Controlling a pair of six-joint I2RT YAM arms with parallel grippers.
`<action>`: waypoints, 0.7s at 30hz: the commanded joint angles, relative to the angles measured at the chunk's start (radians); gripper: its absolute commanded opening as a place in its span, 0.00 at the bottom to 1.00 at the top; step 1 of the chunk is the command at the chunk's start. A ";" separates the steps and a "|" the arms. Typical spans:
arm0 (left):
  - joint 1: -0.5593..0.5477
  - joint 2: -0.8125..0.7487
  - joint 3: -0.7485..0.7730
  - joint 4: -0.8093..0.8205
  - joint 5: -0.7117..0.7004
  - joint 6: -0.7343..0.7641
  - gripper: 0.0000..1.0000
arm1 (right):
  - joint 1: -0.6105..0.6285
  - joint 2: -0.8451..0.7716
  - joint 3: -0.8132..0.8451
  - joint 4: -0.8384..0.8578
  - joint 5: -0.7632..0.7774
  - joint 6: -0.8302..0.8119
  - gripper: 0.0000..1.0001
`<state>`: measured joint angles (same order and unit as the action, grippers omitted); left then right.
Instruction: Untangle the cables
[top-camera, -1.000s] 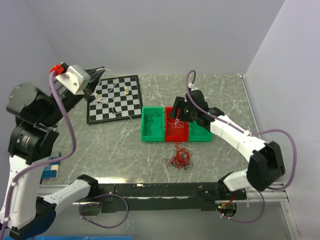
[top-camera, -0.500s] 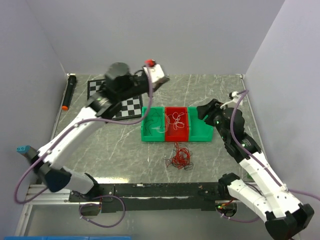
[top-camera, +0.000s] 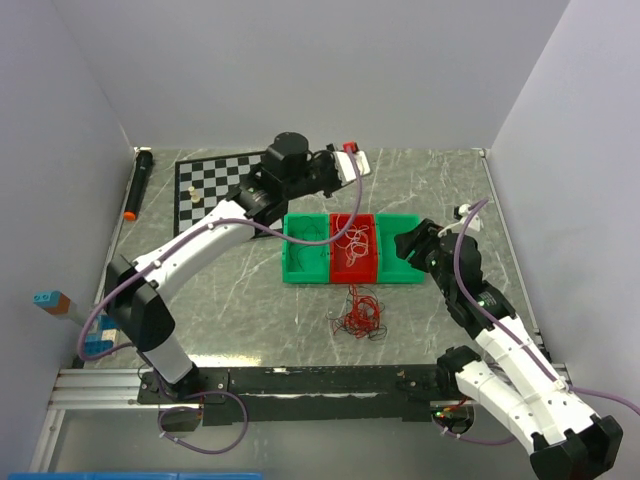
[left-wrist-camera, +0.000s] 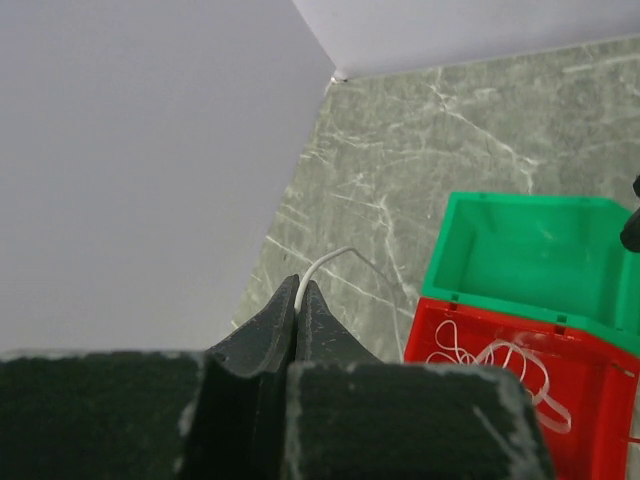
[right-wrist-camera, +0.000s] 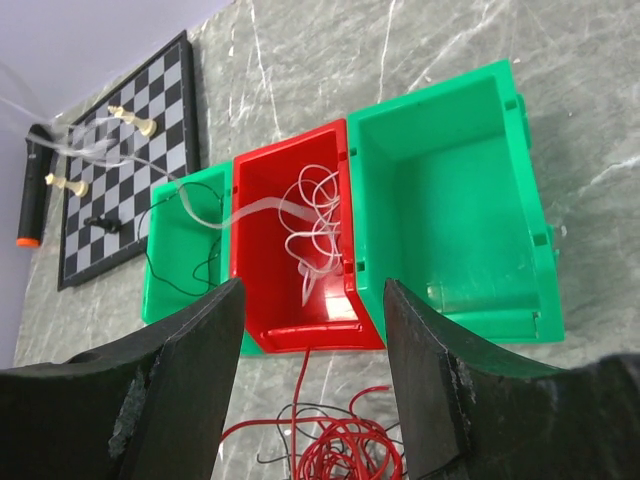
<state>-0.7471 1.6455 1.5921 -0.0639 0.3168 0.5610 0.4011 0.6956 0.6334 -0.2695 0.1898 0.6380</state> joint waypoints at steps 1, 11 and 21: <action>-0.026 0.010 0.006 0.085 -0.015 0.085 0.01 | -0.018 -0.013 -0.006 0.035 0.003 0.002 0.64; -0.047 0.069 0.039 0.029 -0.015 -0.009 0.01 | -0.031 -0.010 -0.017 0.023 -0.003 0.014 0.64; -0.054 0.109 -0.069 0.056 -0.005 -0.153 0.01 | -0.041 -0.027 -0.028 -0.005 0.014 0.012 0.64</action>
<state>-0.7940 1.7256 1.5299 -0.0418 0.2985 0.4965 0.3710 0.6872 0.6155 -0.2710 0.1909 0.6392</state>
